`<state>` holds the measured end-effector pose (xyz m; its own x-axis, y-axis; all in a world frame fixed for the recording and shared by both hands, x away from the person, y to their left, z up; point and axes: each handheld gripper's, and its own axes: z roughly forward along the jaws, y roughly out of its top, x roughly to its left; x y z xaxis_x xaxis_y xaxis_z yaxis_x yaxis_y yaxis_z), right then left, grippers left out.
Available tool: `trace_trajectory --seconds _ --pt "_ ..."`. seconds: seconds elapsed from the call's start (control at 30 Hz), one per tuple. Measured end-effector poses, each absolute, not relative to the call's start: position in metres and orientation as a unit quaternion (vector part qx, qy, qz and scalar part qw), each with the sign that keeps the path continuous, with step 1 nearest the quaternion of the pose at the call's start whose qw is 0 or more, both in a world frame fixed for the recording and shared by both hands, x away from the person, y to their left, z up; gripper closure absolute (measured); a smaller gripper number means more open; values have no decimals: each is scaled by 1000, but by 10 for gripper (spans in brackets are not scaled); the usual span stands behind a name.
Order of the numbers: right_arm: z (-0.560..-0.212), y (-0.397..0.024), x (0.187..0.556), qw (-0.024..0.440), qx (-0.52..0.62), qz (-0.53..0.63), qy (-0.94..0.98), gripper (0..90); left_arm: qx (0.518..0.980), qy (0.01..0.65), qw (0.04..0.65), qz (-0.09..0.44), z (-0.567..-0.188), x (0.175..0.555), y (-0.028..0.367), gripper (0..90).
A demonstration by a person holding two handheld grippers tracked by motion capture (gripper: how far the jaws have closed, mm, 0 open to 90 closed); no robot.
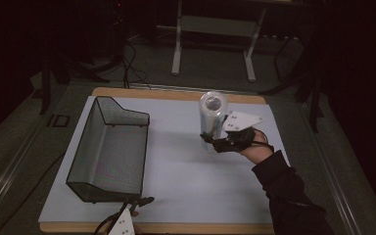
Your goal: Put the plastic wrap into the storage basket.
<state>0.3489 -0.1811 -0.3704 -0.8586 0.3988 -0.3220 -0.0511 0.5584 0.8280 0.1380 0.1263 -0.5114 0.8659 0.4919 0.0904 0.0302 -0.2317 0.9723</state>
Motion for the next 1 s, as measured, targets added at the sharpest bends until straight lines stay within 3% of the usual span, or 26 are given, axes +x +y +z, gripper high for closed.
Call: trace_trajectory --seconds 0.4,0.63,0.83,1.0 --pt "-320 -207 330 145 136 730 654 318 760 172 598 191 -511 137 126 27" --pt "-307 -181 328 139 206 736 630 318 758 168 601 191 -511 136 124 27" --pt "-314 -136 336 75 279 725 625 319 750 166 607 201 -509 133 125 35" --pt "-323 -94 338 62 303 673 672 318 743 173 611 215 -508 129 127 35"
